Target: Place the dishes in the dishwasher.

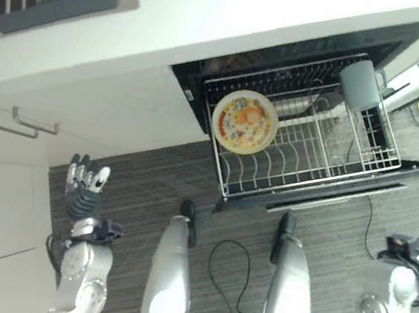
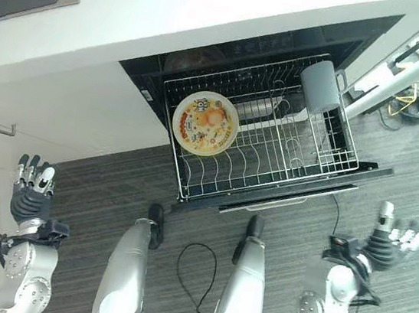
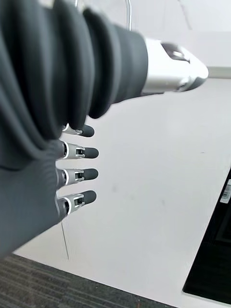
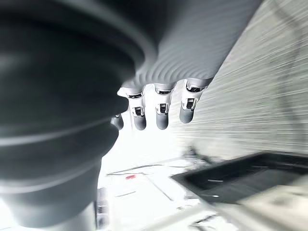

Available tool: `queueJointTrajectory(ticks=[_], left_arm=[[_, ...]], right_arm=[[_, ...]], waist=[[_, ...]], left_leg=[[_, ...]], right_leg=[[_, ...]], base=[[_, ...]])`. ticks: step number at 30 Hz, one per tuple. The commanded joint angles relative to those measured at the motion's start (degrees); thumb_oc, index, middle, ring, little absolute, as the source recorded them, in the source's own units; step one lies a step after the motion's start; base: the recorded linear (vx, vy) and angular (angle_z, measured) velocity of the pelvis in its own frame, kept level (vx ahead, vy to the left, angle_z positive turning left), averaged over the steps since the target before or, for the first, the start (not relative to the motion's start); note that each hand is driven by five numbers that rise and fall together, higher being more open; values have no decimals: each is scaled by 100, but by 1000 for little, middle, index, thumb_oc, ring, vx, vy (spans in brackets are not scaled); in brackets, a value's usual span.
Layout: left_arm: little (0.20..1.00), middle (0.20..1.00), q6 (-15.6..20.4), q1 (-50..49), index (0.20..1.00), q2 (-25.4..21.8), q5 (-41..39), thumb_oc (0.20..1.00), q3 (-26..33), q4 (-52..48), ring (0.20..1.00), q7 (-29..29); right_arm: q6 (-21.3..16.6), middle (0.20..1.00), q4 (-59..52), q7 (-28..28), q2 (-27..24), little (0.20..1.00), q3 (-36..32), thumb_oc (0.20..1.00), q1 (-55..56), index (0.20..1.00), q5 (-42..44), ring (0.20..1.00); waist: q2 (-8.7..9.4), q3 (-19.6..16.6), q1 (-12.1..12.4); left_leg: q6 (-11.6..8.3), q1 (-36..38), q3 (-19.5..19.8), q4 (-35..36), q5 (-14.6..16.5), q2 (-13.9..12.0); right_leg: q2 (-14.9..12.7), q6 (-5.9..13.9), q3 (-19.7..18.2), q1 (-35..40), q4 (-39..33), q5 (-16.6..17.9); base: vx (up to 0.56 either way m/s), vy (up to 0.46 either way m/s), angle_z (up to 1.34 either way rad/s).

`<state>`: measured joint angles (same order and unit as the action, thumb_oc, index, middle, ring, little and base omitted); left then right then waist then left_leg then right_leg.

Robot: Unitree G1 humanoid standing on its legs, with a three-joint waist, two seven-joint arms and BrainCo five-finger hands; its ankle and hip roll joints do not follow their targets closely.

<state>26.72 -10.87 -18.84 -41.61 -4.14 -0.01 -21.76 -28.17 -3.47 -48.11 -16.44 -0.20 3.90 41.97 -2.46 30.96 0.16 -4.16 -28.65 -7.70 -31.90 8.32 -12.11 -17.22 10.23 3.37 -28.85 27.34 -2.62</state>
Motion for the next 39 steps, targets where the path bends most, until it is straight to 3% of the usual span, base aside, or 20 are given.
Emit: queueJointTrajectory(ticks=[1, 2, 3, 4, 8, 11, 14, 16, 19, 20, 23, 24, 25, 27, 31, 34, 37, 39], left_arm=[[1000, 1000, 529, -57, 1000, -291, 56, 1000, 151, -51, 1000, -179], [1000, 1000, 535, -44, 1000, -287, 56, 1000, 84, -47, 1000, -249], [1000, 1000, 534, -48, 1000, -267, 53, 1000, 53, -38, 1000, -274], [1000, 1000, 552, -43, 1000, -263, 29, 1000, -12, 9, 1000, -300], [1000, 1000, 610, -65, 1000, -250, 114, 1000, -141, 13, 1000, -261], [1000, 1000, 625, 0, 1000, -281, 191, 1000, -272, -23, 1000, -164], [1000, 1000, 610, 10, 1000, -323, 213, 1000, -342, 4, 1000, -101], [1000, 1000, 583, -15, 1000, -340, 173, 1000, -355, 24, 1000, -77], [1000, 1000, 551, -82, 1000, -376, 129, 1000, -316, 38, 1000, 58], [1000, 1000, 545, -90, 1000, -393, 96, 1000, -292, 97, 1000, 153], [1000, 1000, 480, -66, 1000, -417, 70, 1000, -248, 152, 1000, 230], [1000, 1000, 397, -52, 1000, -441, 57, 1000, -200, 153, 1000, 262], [1000, 1000, 371, -74, 1000, -440, 65, 1000, -176, 179, 1000, 301], [1000, 1000, 214, -99, 1000, -511, 32, 1000, -93, 139, 1000, 338], [1000, 1000, 77, -99, 1000, -597, -22, 1000, -34, 215, 1000, 445], [1000, 1000, -16, -71, 1000, -704, 70, 1000, -12, 317, 1000, 491], [1000, 1000, -58, -49, 1000, -791, 6, 1000, 2, 545, 1000, 567], [1000, 1000, -76, -74, 1000, -811, -42, 1000, -17, 715, 1000, 638]], right_arm=[[-552, 827, 505, 263, 269, 827, -320, 827, -88, 827, 1155, 827], [-431, 373, 652, 395, 318, 373, -255, 373, -155, 373, 1450, 373], [-361, 200, 751, 512, 375, 200, -201, 200, -195, 200, 1875, 200], [-227, 200, 886, 839, 468, 200, -98, 200, -218, 200, 2515, 200], [-68, 200, 1044, 1402, 642, 200, 162, 200, -244, 200, 3784, 200], [361, 200, 1261, 1732, 666, 200, 332, 200, -417, 200, 4896, 200], [595, 200, 1292, 1958, 643, 200, 388, 200, -616, 200, 5322, 200], [851, 200, 1257, 2157, 610, 200, 434, 200, -702, 200, 5431, 200], [1423, 200, 1190, 2429, 522, 200, 420, 200, -802, 200, 5585, 200], [1879, 200, 1160, 2547, 433, 200, 359, 200, -935, 200, 5579, 200], [2298, 200, 1169, 2649, 305, 200, 249, 200, -1173, 200, 5488, 200], [2433, 200, 1169, 2606, 179, 200, 138, 200, -1349, 200, 5444, 200], [2541, 200, 1151, 2582, 117, 200, 69, 200, -1422, 200, 5476, 200], [2846, 200, 1032, 2578, -120, 200, -76, 200, -1714, 200, 5378, 200], [3273, 200, 1130, 2566, -341, 200, -121, 200, -2320, 200, 5150, 200], [3619, 200, 1430, 2675, -604, 200, -173, 200, -2859, 200, 4945, 200], [3897, 200, 1912, 2658, -881, 200, -204, 200, -3583, 200, 4767, 200], [4063, 200, 2308, 2659, -1077, 200, -218, 200, -4022, 200, 4666, 200]], waist=[[177, -233, 29], [136, -242, 22], [101, -253, 23], [57, -276, 29], [-11, -291, 69], [-63, -298, 123], [-84, -316, 185], [-81, -328, 220], [-83, -347, 273], [-87, -370, 308], [-99, -396, 374], [-107, -405, 424], [-100, -417, 447], [-107, -432, 517], [-150, -395, 626], [-222, -392, 755], [-331, -378, 912], [-403, -401, 1013]], left_leg=[[334, -137, 102, 144, -550, 247], [326, -145, 107, 145, -568, 248], [318, -136, 104, 158, -574, 249], [311, -117, 96, 211, -598, 256], [303, -140, 96, 287, -651, 285], [303, -163, 115, 309, -671, 304], [287, -185, 154, 282, -667, 303], [247, -150, 208, 179, -499, 318], [256, -158, 243, 144, -485, 333], [253, -142, 258, 149, -484, 339], [252, -127, 306, 141, -479, 375], [294, -180, 308, 176, -624, 385], [254, -131, 354, 79, -449, 401], [258, -139, 418, 16, -414, 415], [285, -234, 465, -39, -547, 434], [248, -213, 524, -48, -436, 502], [271, -264, 533, 143, -656, 567], [219, -176, 582, 234, -572, 625]], right_leg=[[449, -926, 602, -44, 547, -195], [441, -944, 595, -58, 566, -201], [434, -952, 589, -58, 581, -217], [414, -969, 587, -70, 594, -235], [382, -994, 583, -140, 627, -247], [347, -1009, 612, -198, 683, -257], [318, -1028, 642, -228, 766, -288], [287, -990, 629, -201, 903, -456], [255, -990, 657, -207, 957, -471], [234, -987, 683, -198, 981, -482], [211, -981, 716, -174, 1027, -502], [194, -1045, 785, -199, 994, -377], [179, -983, 757, -146, 1096, -531], [147, -993, 798, -119, 1136, -556], [105, -1080, 853, -181, 1217, -479], [71, -1025, 844, -170, 1324, -646], [28, -1071, 930, -227, 1254, -544], [6, -1000, 907, -156, 1248, -684]], base=[[49, 54, 4], [56, 55, 7], [60, 45, 2], [41, 30, 3], [-2, -11, 4], [-4, -12, 4], [6, -37, 6], [92, -41, 6], [42, -38, 11], [20, -22, 6], [7, -16, 4], [49, -35, 2], [47, -40, 9], [91, -25, 12], [-10, 16, 6], [64, 18, 2], [24, 47, 10], [95, 71, 7]])
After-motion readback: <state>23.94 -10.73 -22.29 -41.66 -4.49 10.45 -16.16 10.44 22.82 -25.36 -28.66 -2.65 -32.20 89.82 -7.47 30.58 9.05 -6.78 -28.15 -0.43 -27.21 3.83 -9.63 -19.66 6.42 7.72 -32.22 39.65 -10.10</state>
